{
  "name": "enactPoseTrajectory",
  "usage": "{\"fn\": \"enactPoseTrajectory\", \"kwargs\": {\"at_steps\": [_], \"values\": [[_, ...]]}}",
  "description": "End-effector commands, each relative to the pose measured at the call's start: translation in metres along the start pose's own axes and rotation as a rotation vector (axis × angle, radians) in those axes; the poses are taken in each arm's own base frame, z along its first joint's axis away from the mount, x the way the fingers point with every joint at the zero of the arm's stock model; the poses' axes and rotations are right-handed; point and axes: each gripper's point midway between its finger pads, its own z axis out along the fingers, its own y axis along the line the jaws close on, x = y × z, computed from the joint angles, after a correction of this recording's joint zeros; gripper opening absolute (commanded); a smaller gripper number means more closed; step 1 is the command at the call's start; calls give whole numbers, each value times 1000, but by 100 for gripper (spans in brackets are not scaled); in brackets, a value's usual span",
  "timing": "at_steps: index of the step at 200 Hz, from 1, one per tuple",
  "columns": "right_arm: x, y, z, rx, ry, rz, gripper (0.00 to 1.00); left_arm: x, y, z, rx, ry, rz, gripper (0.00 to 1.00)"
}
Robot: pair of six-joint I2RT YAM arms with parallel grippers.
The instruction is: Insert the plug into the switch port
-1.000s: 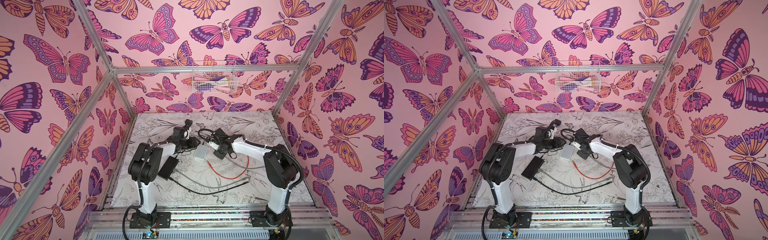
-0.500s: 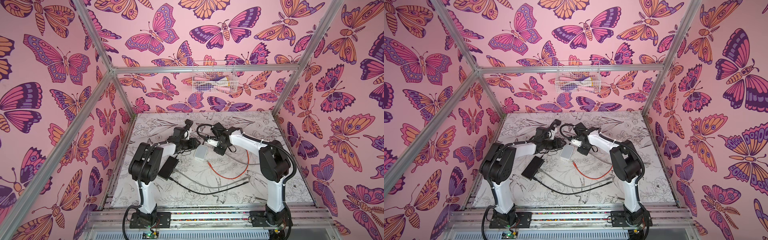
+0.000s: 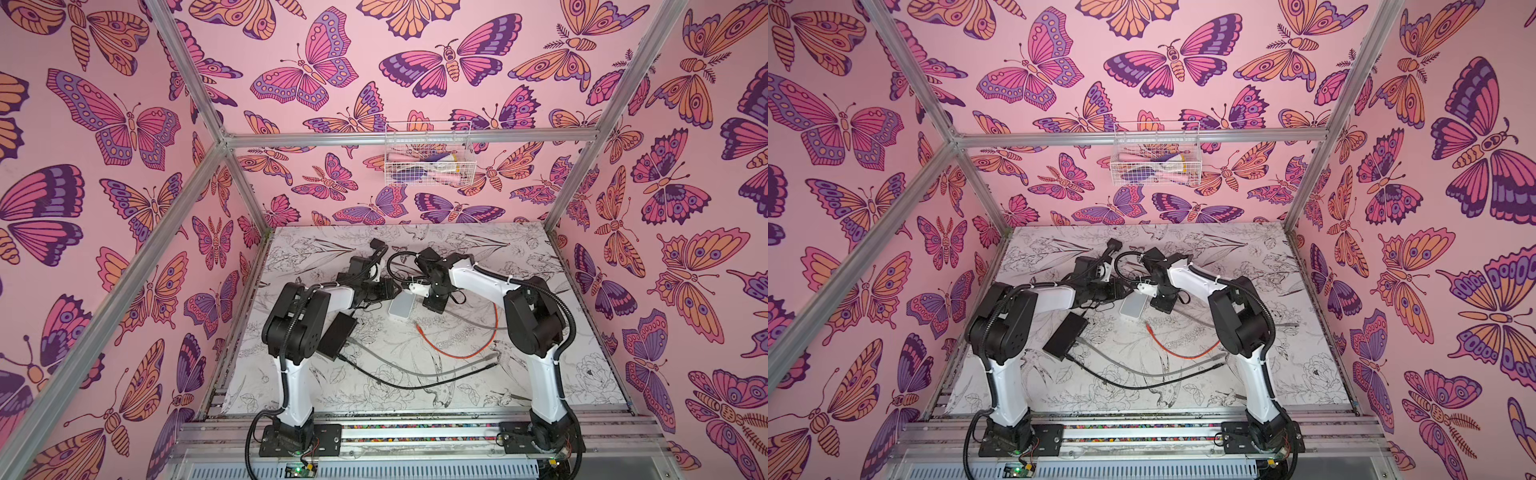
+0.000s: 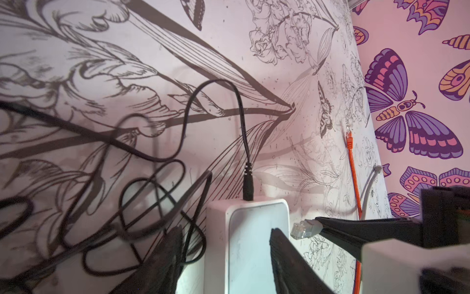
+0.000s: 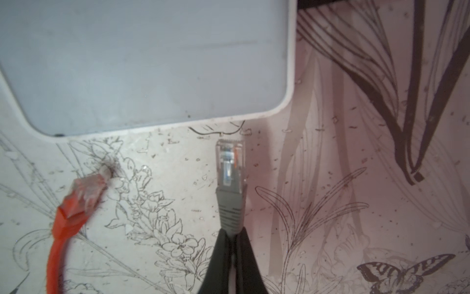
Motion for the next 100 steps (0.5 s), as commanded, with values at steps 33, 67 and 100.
{"fn": "enactPoseTrajectory", "kwargs": {"at_steps": [33, 67, 100], "values": [[-6, 8, 5, -31, 19, -46, 0, 9, 0, 10, 7, 39, 12, 58], [-8, 3, 7, -10, 19, -45, 0, 10, -2, 13, 12, 46, 18, 57], [-10, -2, 5, 13, 17, -45, 0, 10, -2, 15, 16, 55, 28, 57]]}}
